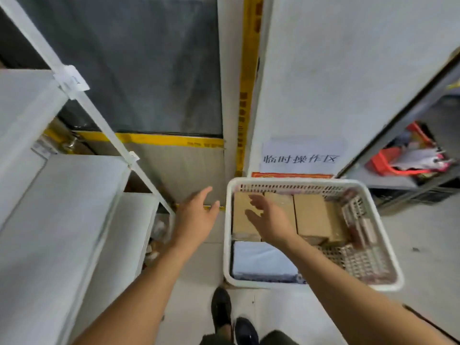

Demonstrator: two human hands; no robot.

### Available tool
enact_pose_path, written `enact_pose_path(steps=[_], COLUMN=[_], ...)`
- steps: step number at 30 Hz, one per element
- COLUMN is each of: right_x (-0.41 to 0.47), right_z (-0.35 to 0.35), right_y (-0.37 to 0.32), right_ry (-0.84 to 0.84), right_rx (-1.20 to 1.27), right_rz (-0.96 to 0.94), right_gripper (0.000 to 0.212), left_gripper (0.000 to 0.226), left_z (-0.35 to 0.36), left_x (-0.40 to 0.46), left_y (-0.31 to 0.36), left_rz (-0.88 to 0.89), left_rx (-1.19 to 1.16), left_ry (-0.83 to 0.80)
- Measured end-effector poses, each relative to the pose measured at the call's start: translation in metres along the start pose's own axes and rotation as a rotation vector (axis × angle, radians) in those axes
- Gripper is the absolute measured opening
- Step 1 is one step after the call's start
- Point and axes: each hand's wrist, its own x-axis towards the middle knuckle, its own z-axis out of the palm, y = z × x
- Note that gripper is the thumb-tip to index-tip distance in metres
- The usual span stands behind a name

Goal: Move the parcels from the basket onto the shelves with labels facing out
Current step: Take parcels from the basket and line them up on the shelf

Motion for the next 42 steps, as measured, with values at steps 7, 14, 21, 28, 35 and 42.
enact_pose_path(steps=[7, 14, 21, 28, 35, 42], right_x=[0.014, 0.017, 0.064, 0.111, 0.132, 0.127], right_z=[-0.021, -0.06, -0.087, -0.089, -0.087, -0.09], right_y=[0.098, 0.197, 0.3, 0.377, 0.414, 0.424], right_ry=[0.129, 0.208, 0.185, 0.074, -0.026, -0.034], right_rx=[0.024, 0.065, 0.076, 0.107, 0.263, 0.517], right_rz=[0.306, 0.488, 0.536, 0.553, 0.592, 0.626], right_gripper=[0.055, 0.056, 0.061, 0.077, 0.082, 0.099], left_gripper=[0.057, 0.061, 0.074, 0.09, 0.093, 0.081], left_z=[0.128, 0.24, 0.358, 0.452, 0.482, 0.477], left_x=[0.051, 0.058, 0.074, 0.091, 0.076, 0.071], left_y=[0.009, 0.051, 0.083, 0.086, 0.088, 0.104], left_rz=[0.052, 0.046, 0.045, 0.078, 0.11, -0.141], left_rx=[-0.012, -0.066, 0.008, 0.266, 0.288, -0.09], left_ry=[-0.377, -0.59, -0.712, -0.699, -0.581, -0.592])
